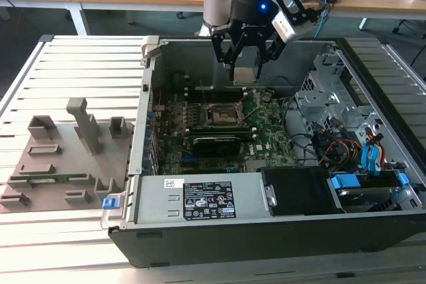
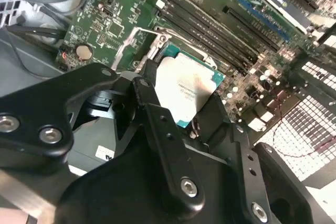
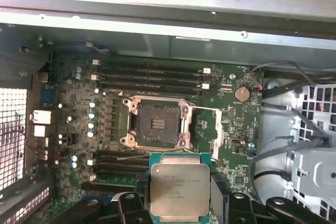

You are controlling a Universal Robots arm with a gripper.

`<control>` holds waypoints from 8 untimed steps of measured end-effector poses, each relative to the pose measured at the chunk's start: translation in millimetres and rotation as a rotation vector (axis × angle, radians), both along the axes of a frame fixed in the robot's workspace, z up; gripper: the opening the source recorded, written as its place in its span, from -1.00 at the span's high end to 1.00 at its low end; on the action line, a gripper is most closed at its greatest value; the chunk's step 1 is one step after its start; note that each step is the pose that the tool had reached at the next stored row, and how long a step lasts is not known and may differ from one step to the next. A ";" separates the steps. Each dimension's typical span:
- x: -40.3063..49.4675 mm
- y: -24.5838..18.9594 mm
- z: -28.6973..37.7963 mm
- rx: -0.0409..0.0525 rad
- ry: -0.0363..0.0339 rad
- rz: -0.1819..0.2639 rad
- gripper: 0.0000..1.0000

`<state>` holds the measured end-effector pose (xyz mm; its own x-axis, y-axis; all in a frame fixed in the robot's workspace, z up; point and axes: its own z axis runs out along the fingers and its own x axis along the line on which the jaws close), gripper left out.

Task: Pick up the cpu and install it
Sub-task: 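Pick up the cpu and move it towards the insertion slot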

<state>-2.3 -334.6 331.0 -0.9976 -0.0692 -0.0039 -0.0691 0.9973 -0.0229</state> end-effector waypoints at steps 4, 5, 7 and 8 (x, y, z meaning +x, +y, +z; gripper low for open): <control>-1.5 3.1 -12.8 -0.0001 0.0000 0.000 -0.10; -1.5 3.3 -13.9 0.0000 0.0000 0.000 -0.10; -1.5 3.6 -15.6 -0.0002 0.0001 0.000 -0.10; -1.5 3.5 -15.7 -0.0001 0.0001 0.000 -0.10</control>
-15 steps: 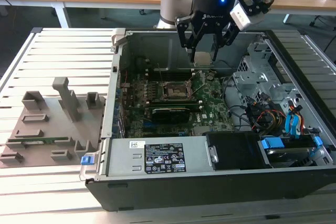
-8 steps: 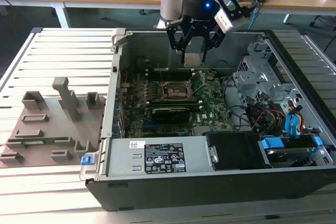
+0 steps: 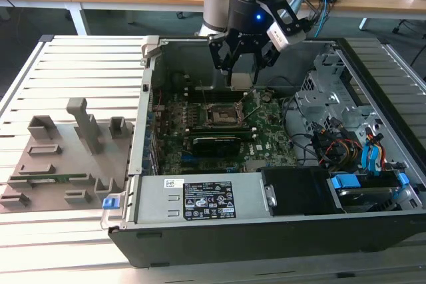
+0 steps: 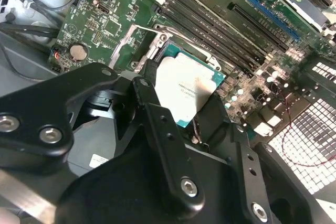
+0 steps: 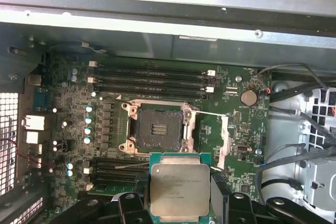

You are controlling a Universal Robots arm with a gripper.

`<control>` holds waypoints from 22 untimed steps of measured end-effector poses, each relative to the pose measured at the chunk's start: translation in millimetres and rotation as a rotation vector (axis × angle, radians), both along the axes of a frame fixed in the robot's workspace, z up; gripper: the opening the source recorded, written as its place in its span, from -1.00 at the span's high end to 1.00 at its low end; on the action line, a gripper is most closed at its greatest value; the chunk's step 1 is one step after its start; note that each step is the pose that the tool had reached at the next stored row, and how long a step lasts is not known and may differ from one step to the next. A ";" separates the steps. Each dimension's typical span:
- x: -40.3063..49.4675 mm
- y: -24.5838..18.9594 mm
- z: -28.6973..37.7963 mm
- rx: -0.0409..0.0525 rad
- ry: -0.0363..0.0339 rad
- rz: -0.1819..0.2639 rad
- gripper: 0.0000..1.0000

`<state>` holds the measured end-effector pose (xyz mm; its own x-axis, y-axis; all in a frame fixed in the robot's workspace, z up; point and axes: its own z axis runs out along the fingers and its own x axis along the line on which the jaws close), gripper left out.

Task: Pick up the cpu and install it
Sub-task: 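Pick up the cpu and move it towards the insertion slot, then place the cpu into insertion slot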

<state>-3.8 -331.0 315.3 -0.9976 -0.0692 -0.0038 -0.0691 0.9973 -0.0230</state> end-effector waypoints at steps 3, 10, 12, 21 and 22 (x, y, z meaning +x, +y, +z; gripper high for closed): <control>0.0 0.0 -0.1 0.0001 -0.0001 0.000 -0.10; 0.0 0.0 -0.3 0.0001 0.0000 0.000 -0.10; 0.0 0.0 -0.3 0.0001 0.0000 0.000 -0.10; 0.0 0.0 -0.5 -0.0013 -0.0002 -0.137 -0.10; 0.0 0.0 -0.5 -0.0017 -0.0001 -0.145 -0.10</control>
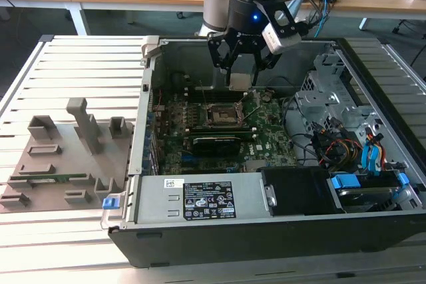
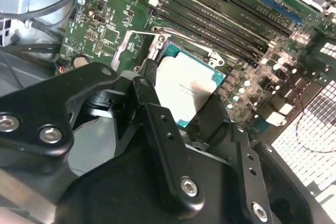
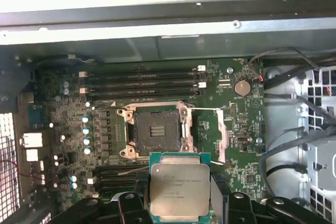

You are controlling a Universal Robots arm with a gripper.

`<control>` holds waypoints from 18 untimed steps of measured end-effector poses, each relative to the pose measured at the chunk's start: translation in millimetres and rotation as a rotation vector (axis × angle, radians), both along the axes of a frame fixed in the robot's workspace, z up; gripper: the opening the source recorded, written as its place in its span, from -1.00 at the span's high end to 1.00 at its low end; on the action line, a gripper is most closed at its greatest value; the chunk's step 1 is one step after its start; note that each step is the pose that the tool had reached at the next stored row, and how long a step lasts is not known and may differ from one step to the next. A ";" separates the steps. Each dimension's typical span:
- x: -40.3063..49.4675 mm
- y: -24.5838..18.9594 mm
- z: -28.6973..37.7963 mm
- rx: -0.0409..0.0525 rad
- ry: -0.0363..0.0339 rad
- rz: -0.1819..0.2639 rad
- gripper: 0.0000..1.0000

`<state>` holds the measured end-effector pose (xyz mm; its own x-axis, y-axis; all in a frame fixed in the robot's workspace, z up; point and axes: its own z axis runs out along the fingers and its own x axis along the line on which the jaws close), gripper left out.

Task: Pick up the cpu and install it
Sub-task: 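Place the cpu into insertion slot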

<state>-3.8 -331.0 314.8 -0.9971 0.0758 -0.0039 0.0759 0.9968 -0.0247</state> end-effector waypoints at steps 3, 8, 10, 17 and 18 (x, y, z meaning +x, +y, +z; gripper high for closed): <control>0.0 0.0 0.0 -0.0013 0.0000 -0.037 -0.10; 0.0 0.0 -0.2 -0.0040 0.0001 -0.128 -0.10; 0.0 0.0 -0.3 -0.0051 0.0001 -0.173 -0.10; 0.0 0.0 -0.4 -0.0083 -0.0001 -0.255 -0.10; 0.0 0.0 -0.4 -0.0086 0.0000 -0.263 -0.10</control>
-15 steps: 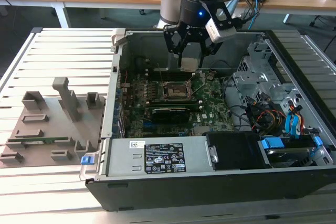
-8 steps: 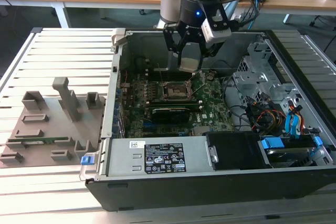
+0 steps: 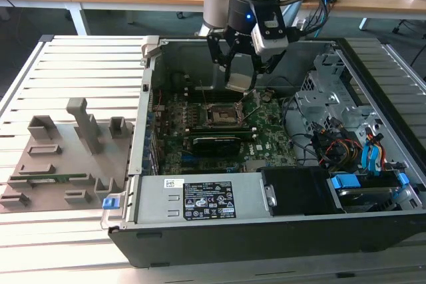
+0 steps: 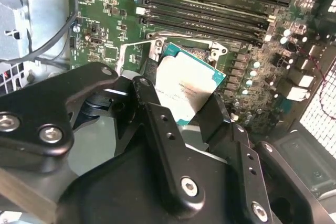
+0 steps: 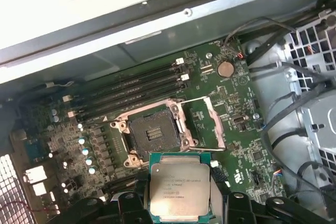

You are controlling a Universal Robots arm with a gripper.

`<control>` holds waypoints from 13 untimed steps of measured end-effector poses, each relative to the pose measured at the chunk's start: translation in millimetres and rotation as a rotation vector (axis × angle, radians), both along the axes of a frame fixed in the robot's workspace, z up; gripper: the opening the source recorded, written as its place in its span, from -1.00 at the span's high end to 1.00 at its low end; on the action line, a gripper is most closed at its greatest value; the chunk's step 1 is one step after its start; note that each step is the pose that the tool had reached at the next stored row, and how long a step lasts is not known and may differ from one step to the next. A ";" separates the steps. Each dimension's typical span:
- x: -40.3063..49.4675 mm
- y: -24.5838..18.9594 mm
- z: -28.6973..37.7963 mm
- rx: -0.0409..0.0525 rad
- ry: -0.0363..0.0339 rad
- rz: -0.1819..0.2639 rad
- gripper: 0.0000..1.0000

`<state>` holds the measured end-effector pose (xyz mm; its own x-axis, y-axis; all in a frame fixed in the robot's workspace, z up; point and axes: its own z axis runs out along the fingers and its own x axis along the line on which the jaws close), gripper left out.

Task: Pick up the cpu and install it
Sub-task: 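Place the cpu into insertion slot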

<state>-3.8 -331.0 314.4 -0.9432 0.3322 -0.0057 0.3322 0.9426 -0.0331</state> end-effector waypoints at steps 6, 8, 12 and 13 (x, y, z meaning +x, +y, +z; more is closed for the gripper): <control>0.0 0.0 -0.1 -0.0019 0.0000 -0.061 -0.10; 0.0 0.0 -0.2 -0.0029 0.0000 -0.097 -0.10; 0.0 0.0 -0.2 -0.0045 0.0000 -0.147 -0.10; 0.0 0.0 -0.2 -0.0048 0.0000 -0.153 -0.10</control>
